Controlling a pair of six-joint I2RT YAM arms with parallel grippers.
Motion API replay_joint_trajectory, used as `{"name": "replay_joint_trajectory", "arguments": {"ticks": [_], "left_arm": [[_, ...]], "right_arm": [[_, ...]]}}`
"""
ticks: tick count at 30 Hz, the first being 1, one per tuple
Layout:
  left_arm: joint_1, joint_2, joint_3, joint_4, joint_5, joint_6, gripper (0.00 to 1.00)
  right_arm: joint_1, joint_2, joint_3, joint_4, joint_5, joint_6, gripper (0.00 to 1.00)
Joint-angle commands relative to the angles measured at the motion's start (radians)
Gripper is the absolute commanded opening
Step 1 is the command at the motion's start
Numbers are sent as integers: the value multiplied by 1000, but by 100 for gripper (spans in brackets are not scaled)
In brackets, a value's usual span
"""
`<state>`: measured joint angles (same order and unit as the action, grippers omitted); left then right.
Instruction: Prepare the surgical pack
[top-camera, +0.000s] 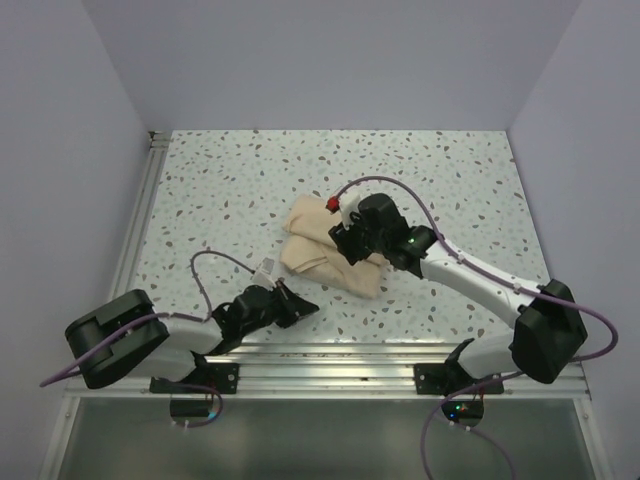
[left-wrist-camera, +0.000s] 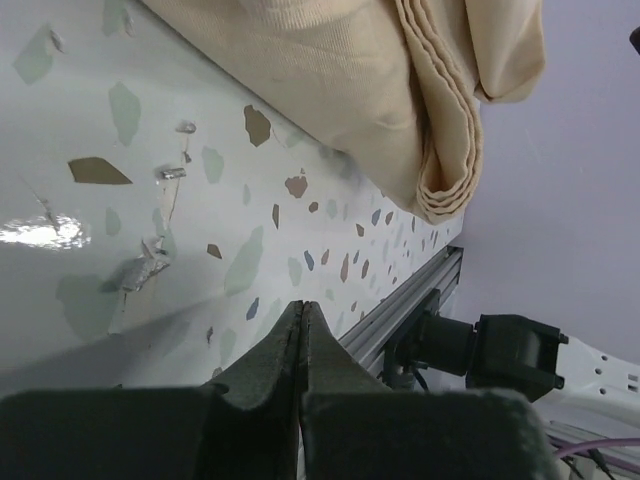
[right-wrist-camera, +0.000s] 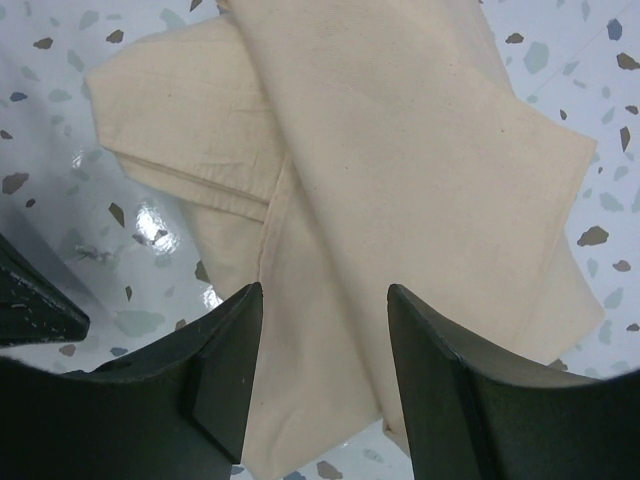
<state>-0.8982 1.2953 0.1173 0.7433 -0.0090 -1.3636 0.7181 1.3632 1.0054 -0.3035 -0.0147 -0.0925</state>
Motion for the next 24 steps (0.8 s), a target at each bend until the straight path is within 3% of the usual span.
{"name": "replay_joint_trajectory", "arguments": {"ticks": [1,6,13,24], "left_arm": [[-50,54,51,109,-69,-78,0],[-62,248,119,321,-42,-77,0],[-61,453,193,439,-58,-66,0],[16,634,189,655,-34,-88,0]], "right_arm": [[27,45,27,66,53,-75,56],[53,82,45,83,90,-105,54],[87,145,78,95,179,-157,55],[104,247,117,147,229,-222,56]]}}
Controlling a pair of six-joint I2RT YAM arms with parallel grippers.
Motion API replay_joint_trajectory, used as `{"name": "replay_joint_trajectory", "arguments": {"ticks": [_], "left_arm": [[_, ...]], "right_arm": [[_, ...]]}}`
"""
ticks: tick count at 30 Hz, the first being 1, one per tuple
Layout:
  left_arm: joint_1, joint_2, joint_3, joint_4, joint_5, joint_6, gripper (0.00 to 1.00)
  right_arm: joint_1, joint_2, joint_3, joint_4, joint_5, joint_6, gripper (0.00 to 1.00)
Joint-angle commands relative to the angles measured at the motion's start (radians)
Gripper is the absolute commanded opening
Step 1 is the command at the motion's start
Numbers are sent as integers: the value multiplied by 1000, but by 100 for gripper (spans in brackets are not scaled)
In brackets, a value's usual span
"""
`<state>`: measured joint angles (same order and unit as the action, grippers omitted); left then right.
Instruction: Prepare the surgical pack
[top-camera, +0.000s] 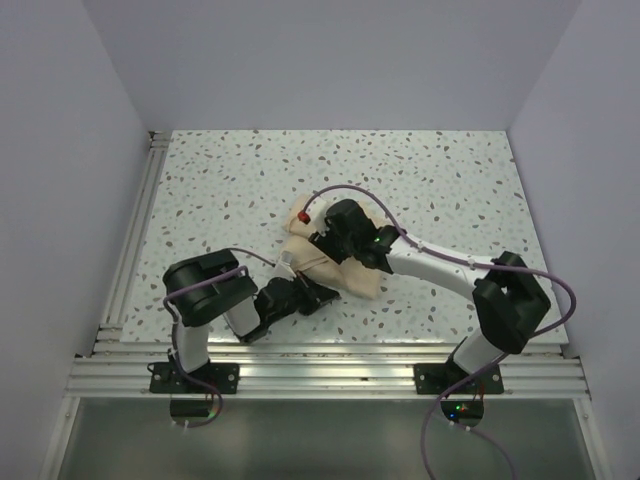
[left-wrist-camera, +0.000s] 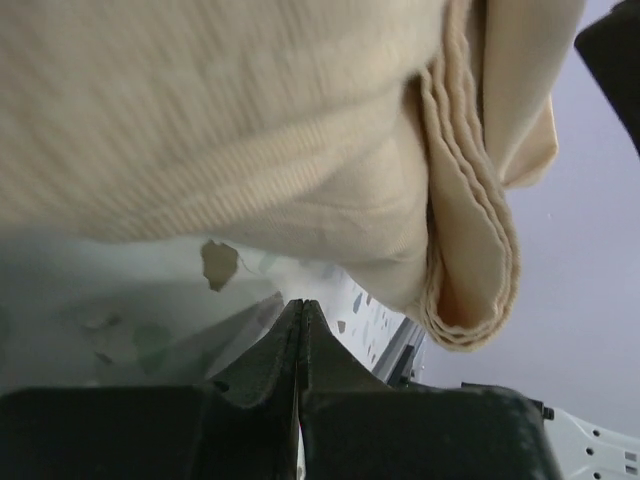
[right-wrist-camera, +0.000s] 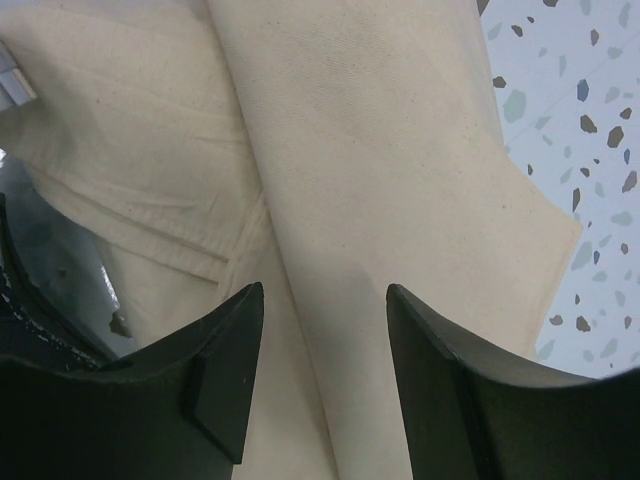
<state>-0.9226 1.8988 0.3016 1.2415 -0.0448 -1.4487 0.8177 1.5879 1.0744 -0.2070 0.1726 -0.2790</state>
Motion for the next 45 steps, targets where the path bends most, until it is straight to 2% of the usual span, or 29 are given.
{"name": "replay_joint_trajectory", "arguments": {"ticks": [1,7,11,17,23,29,42,44,45], "left_arm": [[54,40,8,159,16,5,0],[142,91,70,150,117,56,0],[252,179,184,151,299,108,0],[307,229,321,10,439,227,0],[344,233,367,-74,514,283,0],[372,247,390,-137,549,289,0],[380,264,330,6,537,142,0],[377,258,326,13,527,134,0],[373,253,329,3,519,136,0]], "right_arm": [[5,29,51,52,48,-40,56],[5,78,76,83,97,-49,55],[3,101,113,98,110,-40,55],[-18,191,267,2,119,21,56],[-41,250,335,-45,202,35,56],[-69,294,384,-95,218,8,59],[-83,372,421,-129,280,-22,59],[-86,382,429,-134,289,-25,58],[-92,386,440,-134,289,-23,50]]}}
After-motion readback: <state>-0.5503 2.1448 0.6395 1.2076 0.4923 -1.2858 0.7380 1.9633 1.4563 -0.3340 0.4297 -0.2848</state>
